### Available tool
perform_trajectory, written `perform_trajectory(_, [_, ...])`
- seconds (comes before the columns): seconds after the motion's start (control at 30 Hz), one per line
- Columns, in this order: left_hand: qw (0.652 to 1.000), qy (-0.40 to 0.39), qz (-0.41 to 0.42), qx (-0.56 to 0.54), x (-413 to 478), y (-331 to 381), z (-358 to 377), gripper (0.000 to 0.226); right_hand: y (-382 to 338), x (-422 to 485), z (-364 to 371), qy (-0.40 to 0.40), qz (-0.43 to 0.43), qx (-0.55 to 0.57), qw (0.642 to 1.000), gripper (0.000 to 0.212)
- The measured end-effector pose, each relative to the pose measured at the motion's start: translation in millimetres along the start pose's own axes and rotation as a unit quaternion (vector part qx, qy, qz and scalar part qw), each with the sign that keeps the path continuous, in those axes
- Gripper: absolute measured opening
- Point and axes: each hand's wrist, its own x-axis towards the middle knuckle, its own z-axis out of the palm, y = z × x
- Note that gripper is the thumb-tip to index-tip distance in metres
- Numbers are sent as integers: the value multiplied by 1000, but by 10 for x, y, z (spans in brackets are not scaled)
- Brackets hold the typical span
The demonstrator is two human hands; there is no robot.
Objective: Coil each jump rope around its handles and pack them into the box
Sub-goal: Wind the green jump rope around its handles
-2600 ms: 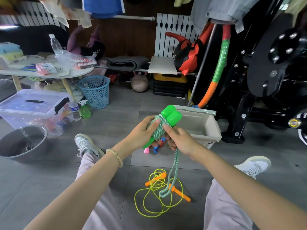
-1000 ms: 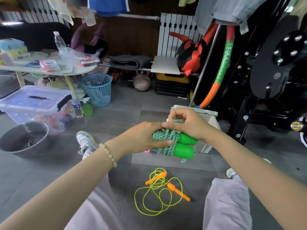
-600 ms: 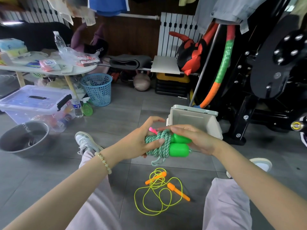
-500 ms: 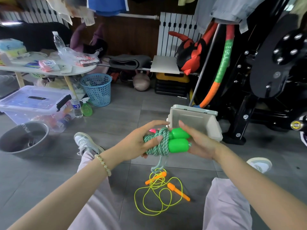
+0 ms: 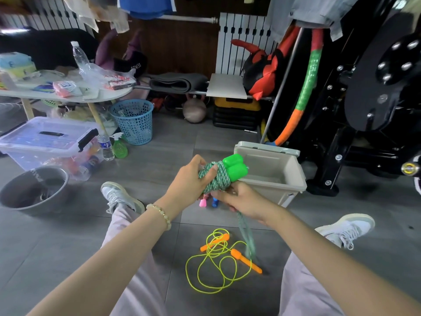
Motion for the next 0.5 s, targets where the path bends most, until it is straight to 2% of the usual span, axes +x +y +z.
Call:
perform_trajectory(0.07, [999, 9, -5, 33, 17, 6, 21, 31, -14, 18, 16, 5, 20, -83, 996, 24])
perform_trajectory(0.13, [998, 22, -5, 61, 28, 4, 25, 32, -44, 8, 7, -14, 17, -169, 985, 16])
perform_trajectory(0.27, [996, 15, -12, 83, 25, -15, 57, 32, -118, -20, -44, 27, -13, -355, 934, 21])
perform_trajectory(0.3, [997, 9, -16, 72, 25, -21, 66, 31, -134, -32, -57, 41, -22, -361, 931, 18])
perform_trajectory(0.37, [999, -4, -29, 23, 9, -12, 71, 32, -172, -59, -76, 56, -57, -303, 950, 7])
perform_trajectory(0.5, [995, -27, -73, -65, -27, 21, 112, 46, -198, -57, -106, 77, -109, -142, 981, 15])
